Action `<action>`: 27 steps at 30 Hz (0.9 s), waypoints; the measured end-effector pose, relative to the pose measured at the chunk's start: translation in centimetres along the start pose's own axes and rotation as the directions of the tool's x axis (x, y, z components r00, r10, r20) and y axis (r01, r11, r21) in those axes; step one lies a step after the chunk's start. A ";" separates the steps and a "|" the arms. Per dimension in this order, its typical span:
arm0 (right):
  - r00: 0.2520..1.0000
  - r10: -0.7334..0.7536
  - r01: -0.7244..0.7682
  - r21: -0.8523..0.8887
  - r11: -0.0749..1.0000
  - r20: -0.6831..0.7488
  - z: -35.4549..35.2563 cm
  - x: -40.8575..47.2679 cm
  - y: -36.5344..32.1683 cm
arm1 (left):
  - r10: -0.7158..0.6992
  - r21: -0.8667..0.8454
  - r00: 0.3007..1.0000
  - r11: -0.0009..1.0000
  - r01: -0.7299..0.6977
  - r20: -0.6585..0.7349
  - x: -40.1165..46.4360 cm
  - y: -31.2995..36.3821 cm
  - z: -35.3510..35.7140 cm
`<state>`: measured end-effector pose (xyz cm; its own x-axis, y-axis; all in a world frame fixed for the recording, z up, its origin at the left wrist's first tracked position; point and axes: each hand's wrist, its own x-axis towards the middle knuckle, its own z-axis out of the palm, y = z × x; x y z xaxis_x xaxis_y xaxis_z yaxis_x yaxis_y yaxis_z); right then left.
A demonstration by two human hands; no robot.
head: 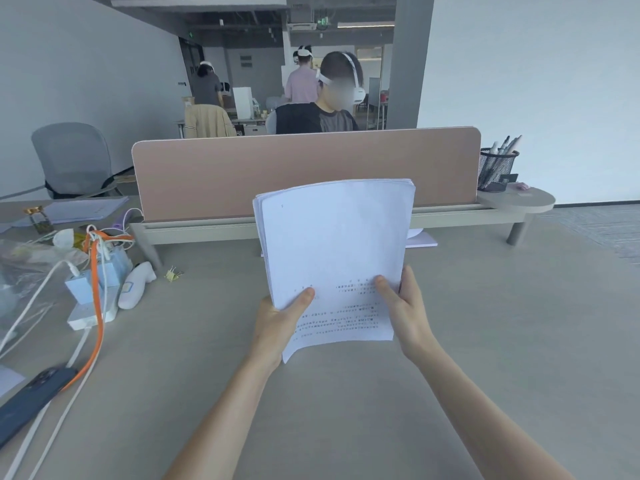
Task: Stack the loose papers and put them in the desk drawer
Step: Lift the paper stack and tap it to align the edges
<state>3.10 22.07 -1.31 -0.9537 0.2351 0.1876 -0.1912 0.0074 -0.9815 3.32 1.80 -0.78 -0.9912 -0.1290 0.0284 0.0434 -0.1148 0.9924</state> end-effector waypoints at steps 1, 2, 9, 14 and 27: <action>1.000 -0.003 0.003 -0.004 1.000 -0.003 0.0 -0.1 0.1 | -0.005 0.005 1.000 1.000 0.005 -0.004 -0.1 -0.1 0.0; 1.000 -0.004 0.004 -0.015 1.000 0.004 0.1 -0.3 0.2 | -0.011 0.013 1.000 1.000 0.011 -0.004 -0.2 -0.2 0.0; 1.000 0.024 -0.025 -0.120 0.992 -0.010 0.9 0.5 1.6 | -0.017 0.075 0.999 0.997 0.014 0.030 1.0 -1.0 0.0; 0.997 0.030 -0.044 -0.187 0.981 -0.074 1.3 2.6 1.8 | -0.068 0.138 0.998 0.988 0.065 0.019 3.9 -1.4 0.3; 0.984 0.126 -0.145 -0.154 0.977 -0.124 -3.2 0.1 0.7 | -0.222 0.213 0.964 0.959 0.188 0.148 1.5 -1.5 2.5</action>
<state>3.57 25.23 -2.13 -0.9340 0.3530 0.0560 -0.0132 0.1225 -0.9924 1.49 4.21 -1.95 -0.9834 0.0471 -0.1754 -0.1716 0.0749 0.9823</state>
